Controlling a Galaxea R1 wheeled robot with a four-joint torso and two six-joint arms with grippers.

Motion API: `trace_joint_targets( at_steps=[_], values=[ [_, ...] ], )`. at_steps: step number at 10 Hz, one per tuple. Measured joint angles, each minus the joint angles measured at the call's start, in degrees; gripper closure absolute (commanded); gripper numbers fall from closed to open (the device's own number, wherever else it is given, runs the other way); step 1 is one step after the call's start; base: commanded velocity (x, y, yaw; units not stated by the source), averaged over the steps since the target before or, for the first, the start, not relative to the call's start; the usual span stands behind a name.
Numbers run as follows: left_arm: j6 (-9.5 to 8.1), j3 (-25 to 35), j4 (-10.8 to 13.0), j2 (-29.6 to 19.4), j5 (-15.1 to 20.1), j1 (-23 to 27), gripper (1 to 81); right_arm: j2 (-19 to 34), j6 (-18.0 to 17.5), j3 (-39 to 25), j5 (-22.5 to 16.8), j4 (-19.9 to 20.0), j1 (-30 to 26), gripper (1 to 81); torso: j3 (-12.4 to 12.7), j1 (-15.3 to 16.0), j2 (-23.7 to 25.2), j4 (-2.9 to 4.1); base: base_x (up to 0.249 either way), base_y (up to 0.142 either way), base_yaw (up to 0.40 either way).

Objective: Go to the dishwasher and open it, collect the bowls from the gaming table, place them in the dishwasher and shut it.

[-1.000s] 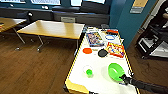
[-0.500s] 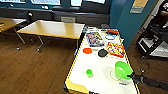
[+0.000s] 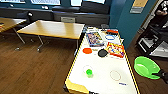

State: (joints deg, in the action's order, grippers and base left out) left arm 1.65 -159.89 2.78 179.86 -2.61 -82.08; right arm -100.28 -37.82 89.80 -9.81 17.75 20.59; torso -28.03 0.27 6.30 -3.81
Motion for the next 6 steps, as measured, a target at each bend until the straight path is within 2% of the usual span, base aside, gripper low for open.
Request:
trace_joint_targets(
  at_steps=[2, 4, 6],
  values=[
    [0.04, -0.02, -0.02, -0.28, -0.02, 0.00, 1.0, 7.20, -0.16, -7.55, -4.22, -3.72, 1.26, 81.1, 0.00, 0.00, 0.00, 0.00, 0.000, 0.000, 0.000],
    [0.06, -0.02, 0.02, -0.50, 0.00, -0.02, 1.0, 10.86, -0.13, -11.72, -6.63, -6.31, 6.94, 81.1, 0.00, 0.00, 0.00, 0.00, 0.000, 0.000, 0.000],
    [0.09, -0.02, 0.05, -0.52, -0.13, 0.00, 1.0, 11.31, -0.09, -13.75, -6.30, -9.70, 15.65, 81.1, 0.00, 0.00, 0.00, 0.00, 0.000, 0.000, 0.000]
  ],
)
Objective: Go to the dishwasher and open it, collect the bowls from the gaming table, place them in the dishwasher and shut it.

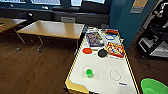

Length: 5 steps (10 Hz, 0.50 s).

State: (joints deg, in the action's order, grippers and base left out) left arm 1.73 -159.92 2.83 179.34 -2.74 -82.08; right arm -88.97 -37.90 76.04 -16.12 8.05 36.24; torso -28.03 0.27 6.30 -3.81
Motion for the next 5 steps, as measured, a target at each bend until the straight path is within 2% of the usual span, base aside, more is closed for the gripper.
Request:
trace_joint_targets(
  at_steps=[1, 3, 5],
  values=[
    [0.00, 0.02, -0.02, 0.02, -0.06, 0.00, 1.0, -0.30, 0.01, -0.26, 0.60, -1.40, 4.11, 81.1, 0.02, 0.00, 0.00, 0.00, 0.000, 0.000, 0.000],
    [0.02, 0.02, 0.00, 0.00, -0.06, -0.02, 1.0, -1.49, 0.78, -0.26, 5.68, -5.60, 14.84, 81.1, 0.02, 0.00, 0.00, 0.00, 0.000, 0.000, 0.000],
    [0.02, 0.00, 0.00, -0.01, -0.09, -0.02, 1.0, -4.23, 2.40, -0.57, 9.18, -8.97, 24.28, 81.1, 0.02, 0.00, 0.02, 0.00, 0.000, 0.000, 0.000]
  ],
)
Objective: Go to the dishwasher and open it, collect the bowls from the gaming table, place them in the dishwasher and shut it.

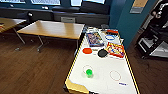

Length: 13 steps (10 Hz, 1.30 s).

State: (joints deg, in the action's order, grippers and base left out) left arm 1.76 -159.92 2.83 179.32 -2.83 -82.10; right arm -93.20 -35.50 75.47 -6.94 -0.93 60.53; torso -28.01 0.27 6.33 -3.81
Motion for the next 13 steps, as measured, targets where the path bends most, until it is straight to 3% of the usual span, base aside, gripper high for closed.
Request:
trace_joint_targets(
  at_steps=[4, 6, 8, 10, 13],
  values=[
    [0.00, 0.02, 0.04, -0.24, 0.02, 0.07, 1.0, -3.96, 6.18, 0.02, 11.34, -1.68, 15.63, 81.1, 0.00, 0.00, 0.00, 0.00, 0.000, 0.000, 0.000],
    [0.02, 0.00, 0.04, -0.27, 0.07, 0.07, 1.0, -8.09, 15.27, 1.18, 17.63, 1.96, 22.58, 81.1, 0.00, 0.00, 0.00, 0.00, 0.000, 0.000, 0.000],
    [0.02, 0.00, 0.04, -0.30, 0.09, 0.07, 1.0, -15.48, 21.78, 3.57, 22.72, 5.69, 26.71, 81.1, 0.00, -0.02, 0.00, 0.00, 0.000, 0.000, 0.000],
    [0.15, 0.02, 0.04, -0.83, 0.22, 0.05, 1.0, -21.66, 25.55, 8.81, 25.70, 6.88, 31.54, 81.1, 0.00, -0.02, 0.00, 0.00, 0.000, 0.000, 0.000],
    [0.17, 0.02, 0.04, -1.29, 0.11, -0.06, 1.0, -30.61, 27.59, 20.89, 30.35, 5.55, 33.62, 81.1, 0.02, -0.04, 0.02, 0.00, 0.000, 0.000, 0.000]
  ],
)
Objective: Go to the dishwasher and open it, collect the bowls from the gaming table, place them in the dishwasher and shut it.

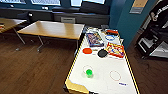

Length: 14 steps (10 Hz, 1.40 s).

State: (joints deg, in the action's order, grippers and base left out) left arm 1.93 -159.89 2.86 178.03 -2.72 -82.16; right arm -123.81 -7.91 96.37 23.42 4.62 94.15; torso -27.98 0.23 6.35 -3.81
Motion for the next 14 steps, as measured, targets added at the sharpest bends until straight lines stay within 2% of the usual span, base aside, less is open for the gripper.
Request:
trace_joint_targets(
  at_steps=[1, 3, 4, 6, 8, 12, 14],
  values=[
    [0.02, 0.24, 0.00, -0.44, 0.00, -0.11, 1.0, -2.33, 0.26, 2.89, 0.59, -1.04, 0.56, 81.1, 0.00, -0.02, 0.00, 0.00, 0.000, 0.000, 0.000],
    [0.00, 2.01, -0.02, -2.29, -0.11, -0.22, 1.0, -9.74, 1.22, 13.75, 1.79, -4.21, 1.58, 81.1, 0.02, -0.02, 0.00, 0.00, 0.000, 0.000, 0.000],
    [0.00, 4.60, -0.04, -3.80, -0.09, -0.20, 1.0, -13.79, 1.50, 18.90, 2.71, -4.95, 1.74, 81.1, 0.04, -0.02, 0.00, 0.00, 0.000, 0.000, 0.000],
    [-0.02, 12.92, -0.04, -8.09, -0.11, -0.11, 1.0, -18.94, 1.83, 24.77, 3.80, -7.18, 3.06, 81.1, 0.06, -0.05, 0.02, 0.00, 0.000, 0.000, 0.000],
    [-0.09, 24.15, -0.06, -14.91, -0.56, 0.77, 1.0, -19.80, 1.90, 27.15, 4.06, -8.36, 3.95, 81.1, 0.09, -0.07, 0.02, 0.00, 0.000, 0.000, 0.000],
    [-0.24, 43.39, -0.11, -33.32, -2.71, 1.24, 1.0, -15.41, 1.88, 27.53, 4.83, -9.06, 3.47, 81.1, 0.09, -0.09, 0.02, 0.00, 0.000, 0.000, 0.000],
    [-0.48, 53.38, -0.12, -39.74, -3.75, 1.77, 1.0, -17.31, 1.88, 27.15, 4.67, -9.39, 2.90, 81.1, 0.09, -0.09, 0.02, 0.00, 0.000, 0.000, 0.000]
  ],
)
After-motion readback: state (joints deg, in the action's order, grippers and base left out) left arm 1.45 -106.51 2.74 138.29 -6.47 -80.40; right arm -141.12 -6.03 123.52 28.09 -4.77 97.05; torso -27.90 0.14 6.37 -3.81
